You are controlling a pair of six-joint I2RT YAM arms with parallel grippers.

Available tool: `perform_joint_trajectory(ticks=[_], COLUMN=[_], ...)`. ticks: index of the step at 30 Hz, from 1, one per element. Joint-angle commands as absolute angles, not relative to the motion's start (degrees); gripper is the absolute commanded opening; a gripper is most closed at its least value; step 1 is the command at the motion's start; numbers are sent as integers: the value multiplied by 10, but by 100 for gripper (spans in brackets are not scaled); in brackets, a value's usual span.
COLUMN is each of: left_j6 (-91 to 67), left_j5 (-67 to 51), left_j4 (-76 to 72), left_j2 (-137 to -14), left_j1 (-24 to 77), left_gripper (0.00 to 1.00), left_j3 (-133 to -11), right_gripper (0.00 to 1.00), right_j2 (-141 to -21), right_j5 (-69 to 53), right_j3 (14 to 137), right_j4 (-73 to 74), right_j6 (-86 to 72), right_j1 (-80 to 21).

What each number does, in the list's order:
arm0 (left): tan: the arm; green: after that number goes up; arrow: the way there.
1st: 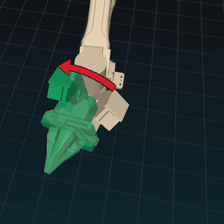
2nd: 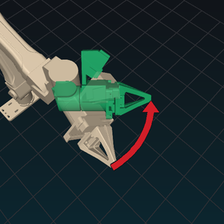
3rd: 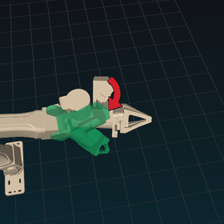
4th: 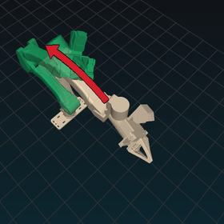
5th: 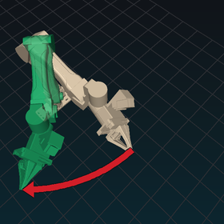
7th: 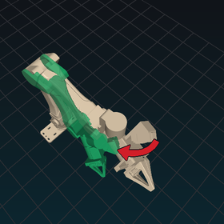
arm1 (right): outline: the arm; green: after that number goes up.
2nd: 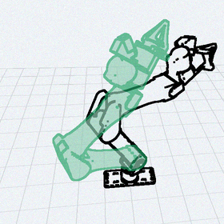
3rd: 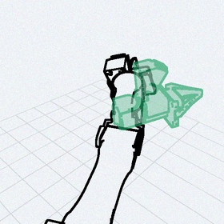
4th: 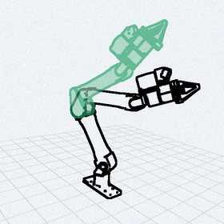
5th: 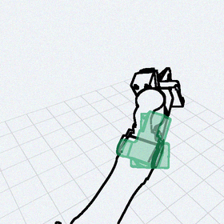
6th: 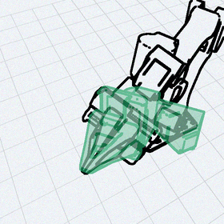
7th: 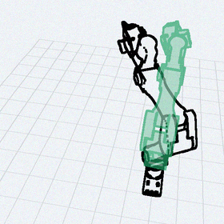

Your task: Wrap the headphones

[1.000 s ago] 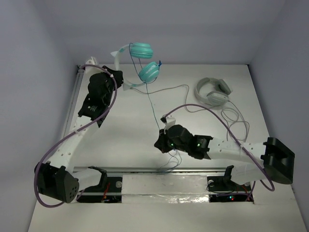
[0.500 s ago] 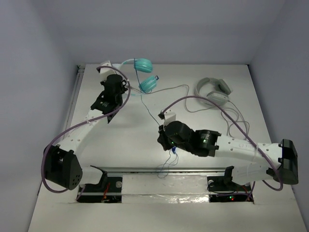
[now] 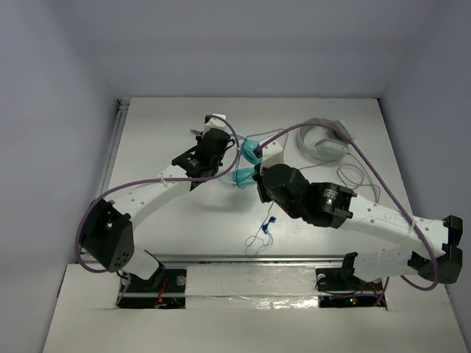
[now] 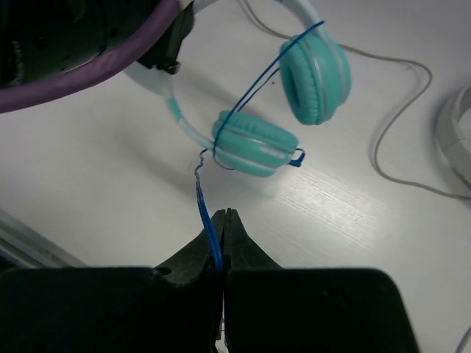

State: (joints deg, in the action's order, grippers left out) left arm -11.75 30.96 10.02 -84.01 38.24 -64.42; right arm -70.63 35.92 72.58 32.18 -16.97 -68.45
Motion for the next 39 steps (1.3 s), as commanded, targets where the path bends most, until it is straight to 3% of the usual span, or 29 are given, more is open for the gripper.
perform_joint_trajectory(ticks=[1, 11, 19, 25, 28, 39], left_j6=[-92, -51, -28, -17, -17, -47], left_j5=[299, 130, 28, 1, -29, -196], left_j4=[93, 130, 146, 161, 160, 129], left_j2=[-811, -759, -703, -693, -689, -657], left_j1=[395, 410, 410, 410, 410, 330], left_gripper=[0, 0, 0, 0, 0, 0], left_j3=[-649, -612, -616, -638, -642, -657], right_gripper=[0, 0, 1, 14, 15, 15], right_j2=[-688, -715, -780, -780, -775, -746], right_j5=[388, 381, 406, 410, 411, 302], right_j3=[731, 732, 740, 726, 719, 652], right_j4=[308, 291, 242, 215, 214, 179], right_j6=[-127, -78, -68, -74, -83, -148], right_j1=[-657, -535, -515, -490, -467, -421])
